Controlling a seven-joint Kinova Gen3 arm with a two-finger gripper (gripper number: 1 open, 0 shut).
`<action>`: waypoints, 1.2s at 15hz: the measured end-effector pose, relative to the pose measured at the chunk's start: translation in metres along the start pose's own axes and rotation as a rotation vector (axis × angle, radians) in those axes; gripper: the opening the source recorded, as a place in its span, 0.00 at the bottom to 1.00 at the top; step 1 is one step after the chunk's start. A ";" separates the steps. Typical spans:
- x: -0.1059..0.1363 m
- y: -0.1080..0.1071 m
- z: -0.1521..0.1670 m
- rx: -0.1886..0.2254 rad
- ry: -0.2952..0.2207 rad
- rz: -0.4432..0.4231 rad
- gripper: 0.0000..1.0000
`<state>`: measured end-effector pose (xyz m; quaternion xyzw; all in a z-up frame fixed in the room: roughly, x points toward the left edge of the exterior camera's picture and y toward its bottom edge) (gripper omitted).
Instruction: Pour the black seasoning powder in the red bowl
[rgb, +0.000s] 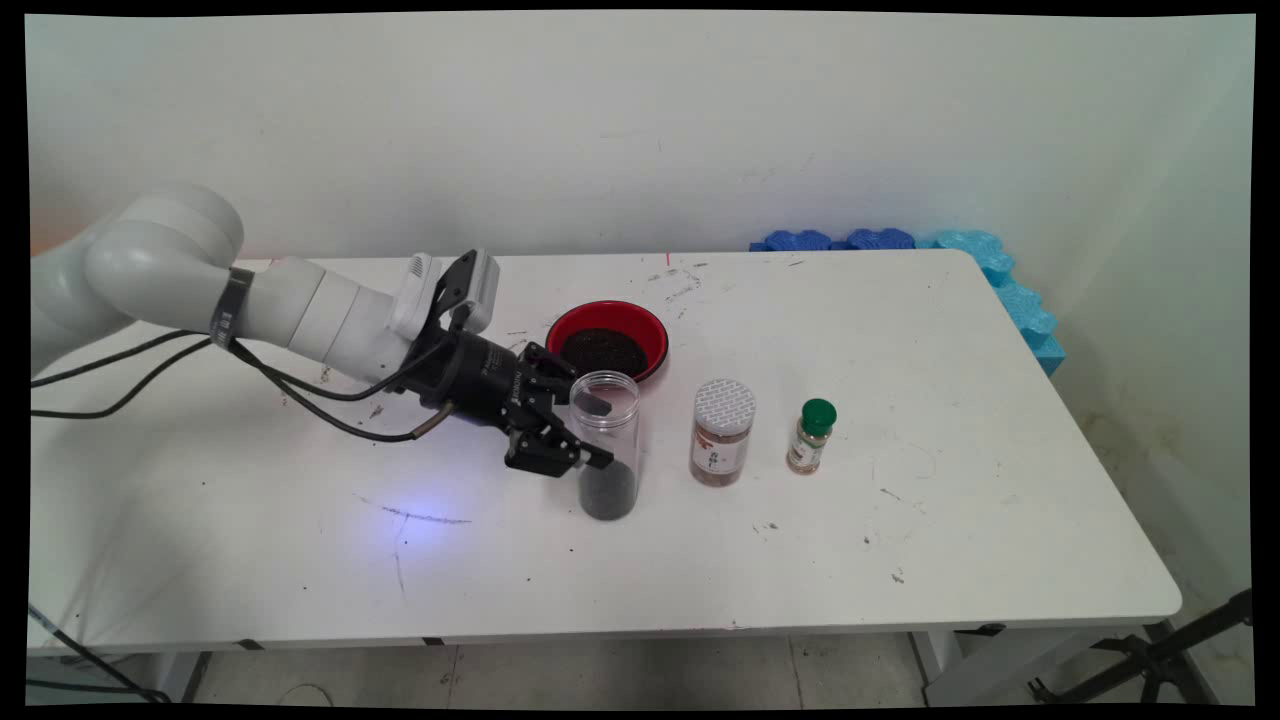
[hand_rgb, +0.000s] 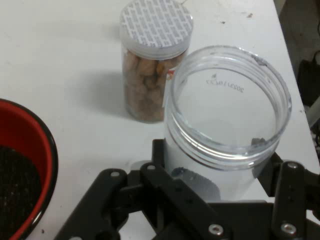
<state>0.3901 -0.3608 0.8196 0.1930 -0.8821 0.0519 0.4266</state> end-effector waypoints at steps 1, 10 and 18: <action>0.000 0.000 -0.002 -0.003 0.000 0.008 0.00; 0.023 -0.003 -0.043 -0.010 0.037 0.056 0.00; 0.064 -0.021 -0.085 -0.036 0.061 -0.017 0.00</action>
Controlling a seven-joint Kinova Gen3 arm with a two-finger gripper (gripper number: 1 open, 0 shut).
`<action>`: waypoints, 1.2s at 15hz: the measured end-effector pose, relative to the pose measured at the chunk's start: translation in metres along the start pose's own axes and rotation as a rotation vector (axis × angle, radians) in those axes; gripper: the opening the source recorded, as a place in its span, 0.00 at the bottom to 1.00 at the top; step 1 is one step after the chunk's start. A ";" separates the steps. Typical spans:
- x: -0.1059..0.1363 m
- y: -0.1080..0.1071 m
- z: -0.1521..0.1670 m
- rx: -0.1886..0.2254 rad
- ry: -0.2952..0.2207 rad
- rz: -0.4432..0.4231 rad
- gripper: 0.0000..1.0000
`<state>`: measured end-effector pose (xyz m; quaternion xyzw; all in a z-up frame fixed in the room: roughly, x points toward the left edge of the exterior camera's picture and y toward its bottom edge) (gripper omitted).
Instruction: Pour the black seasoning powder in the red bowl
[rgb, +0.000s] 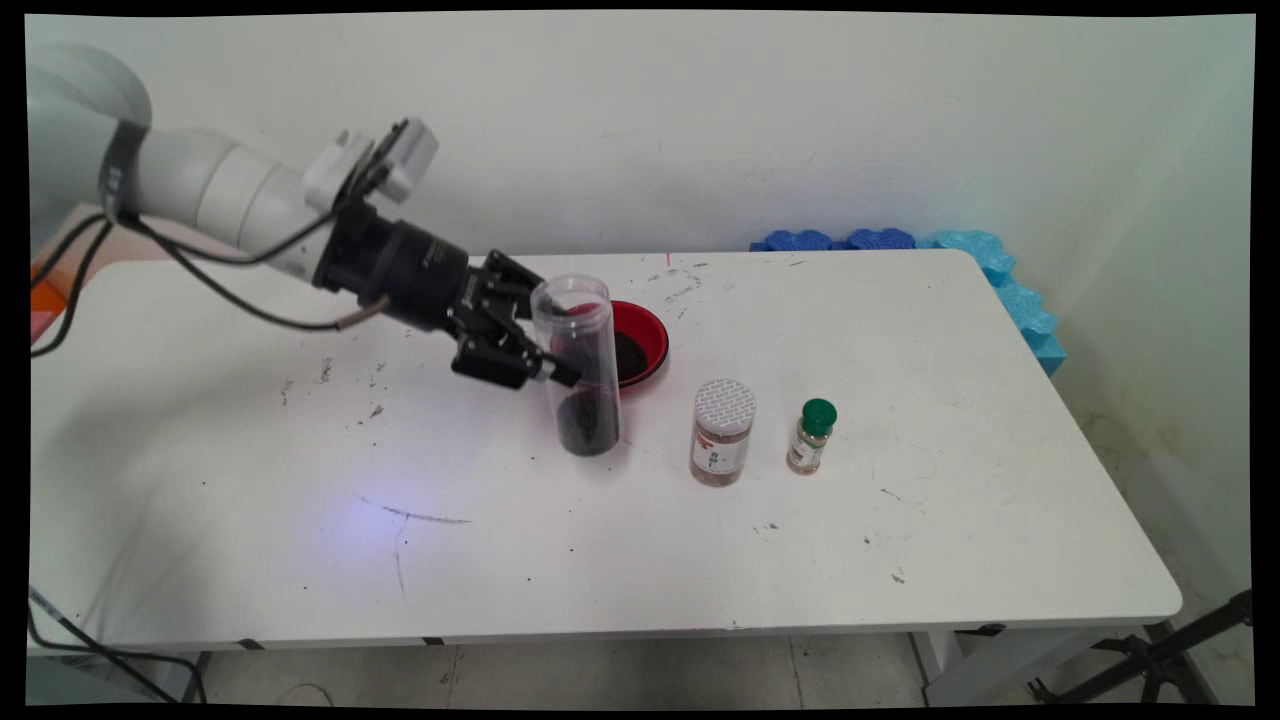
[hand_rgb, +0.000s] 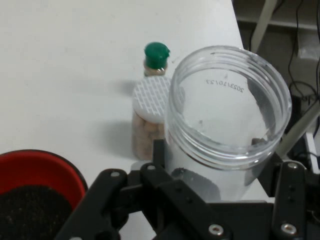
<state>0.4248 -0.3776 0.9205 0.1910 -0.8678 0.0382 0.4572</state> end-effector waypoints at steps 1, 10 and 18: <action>0.005 -0.003 -0.003 0.001 0.001 -0.018 0.00; 0.023 -0.025 -0.014 -0.012 -0.018 -0.308 0.00; 0.027 -0.043 -0.016 -0.009 -0.023 -0.621 0.00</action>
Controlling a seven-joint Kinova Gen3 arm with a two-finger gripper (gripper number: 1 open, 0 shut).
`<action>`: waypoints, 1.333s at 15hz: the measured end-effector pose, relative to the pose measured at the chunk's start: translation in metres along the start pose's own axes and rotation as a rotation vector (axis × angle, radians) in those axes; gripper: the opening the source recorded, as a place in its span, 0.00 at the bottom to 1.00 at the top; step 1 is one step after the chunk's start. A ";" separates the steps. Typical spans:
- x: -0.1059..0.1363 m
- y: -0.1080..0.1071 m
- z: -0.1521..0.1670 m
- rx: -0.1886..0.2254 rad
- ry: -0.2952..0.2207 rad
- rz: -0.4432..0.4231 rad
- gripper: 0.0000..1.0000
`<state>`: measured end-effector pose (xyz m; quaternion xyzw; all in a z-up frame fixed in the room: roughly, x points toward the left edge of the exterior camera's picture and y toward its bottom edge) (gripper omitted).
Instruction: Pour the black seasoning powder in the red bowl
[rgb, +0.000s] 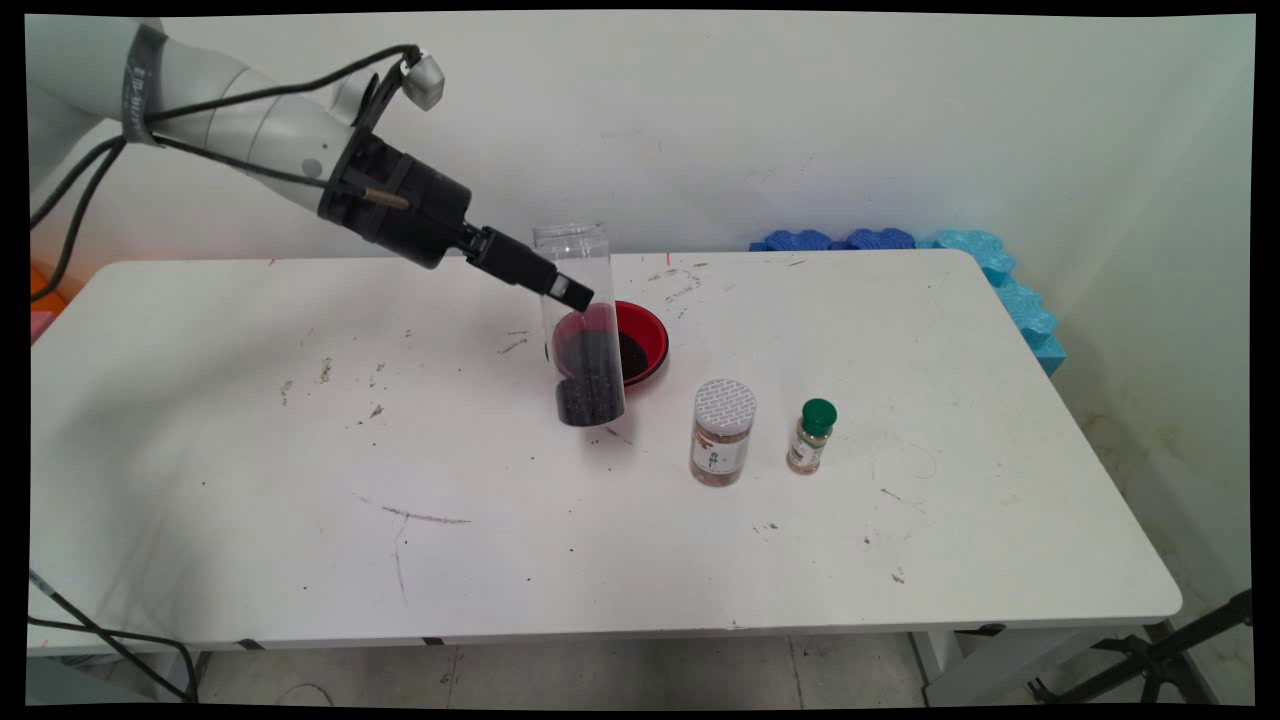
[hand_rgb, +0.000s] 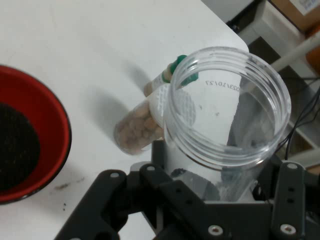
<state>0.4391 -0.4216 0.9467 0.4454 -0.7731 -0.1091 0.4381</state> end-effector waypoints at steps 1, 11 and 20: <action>0.001 -0.001 0.000 0.003 0.000 -0.021 0.00; 0.006 -0.014 0.000 0.002 0.006 -0.294 0.00; 0.005 -0.029 0.007 -0.016 0.013 -0.602 0.00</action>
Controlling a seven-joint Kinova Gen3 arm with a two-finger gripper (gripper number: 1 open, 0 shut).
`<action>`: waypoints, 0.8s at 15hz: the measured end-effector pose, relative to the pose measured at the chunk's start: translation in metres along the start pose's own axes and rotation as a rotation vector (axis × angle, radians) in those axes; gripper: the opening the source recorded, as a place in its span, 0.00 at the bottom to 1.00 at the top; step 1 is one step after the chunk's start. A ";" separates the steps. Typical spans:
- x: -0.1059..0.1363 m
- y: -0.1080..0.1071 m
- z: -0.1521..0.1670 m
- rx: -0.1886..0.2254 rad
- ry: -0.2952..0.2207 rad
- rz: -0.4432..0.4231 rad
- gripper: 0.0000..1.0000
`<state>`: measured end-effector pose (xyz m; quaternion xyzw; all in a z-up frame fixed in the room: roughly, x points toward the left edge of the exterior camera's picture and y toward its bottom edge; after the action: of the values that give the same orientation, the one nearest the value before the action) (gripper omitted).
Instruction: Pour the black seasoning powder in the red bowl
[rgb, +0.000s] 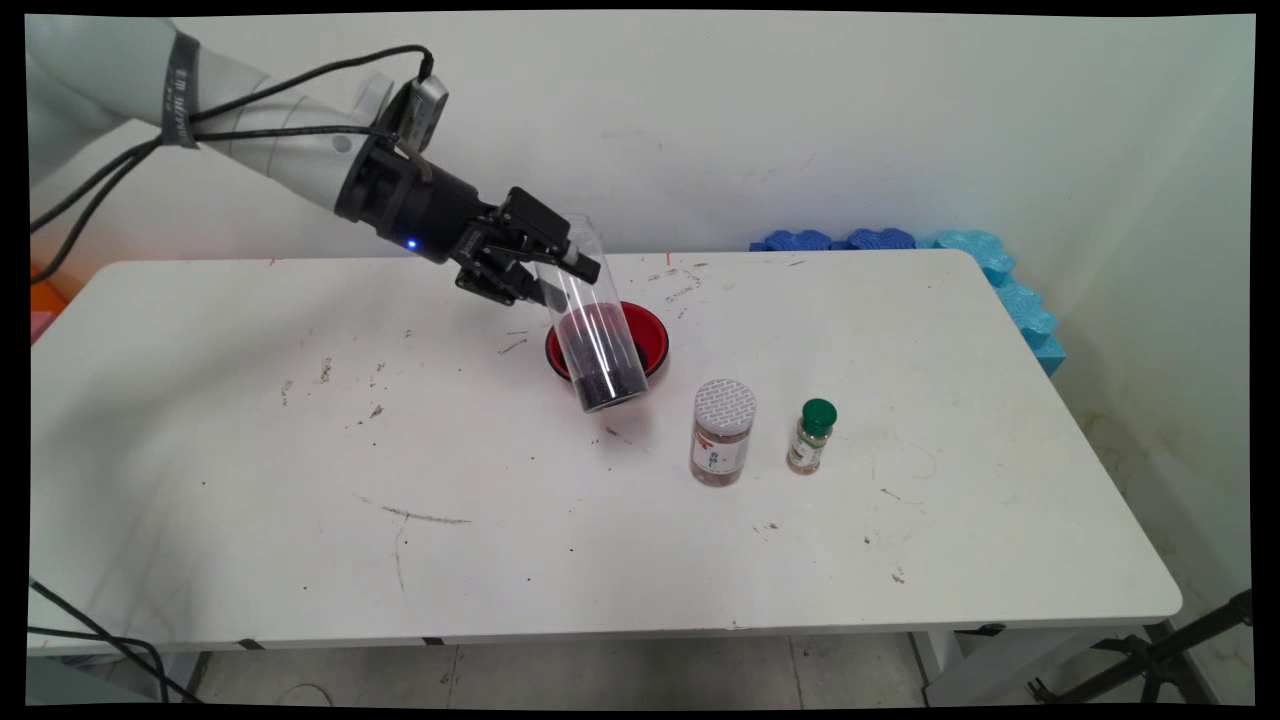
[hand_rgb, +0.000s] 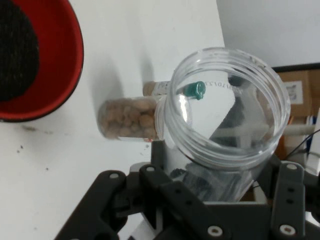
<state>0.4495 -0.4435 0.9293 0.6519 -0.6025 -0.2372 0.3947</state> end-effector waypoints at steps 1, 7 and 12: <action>0.001 -0.001 0.002 -0.005 0.000 -0.036 0.00; 0.007 -0.006 0.010 -0.028 -0.002 -0.172 0.00; 0.012 -0.010 0.017 -0.052 -0.007 -0.276 0.00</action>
<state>0.4440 -0.4591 0.9132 0.7172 -0.5022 -0.3072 0.3729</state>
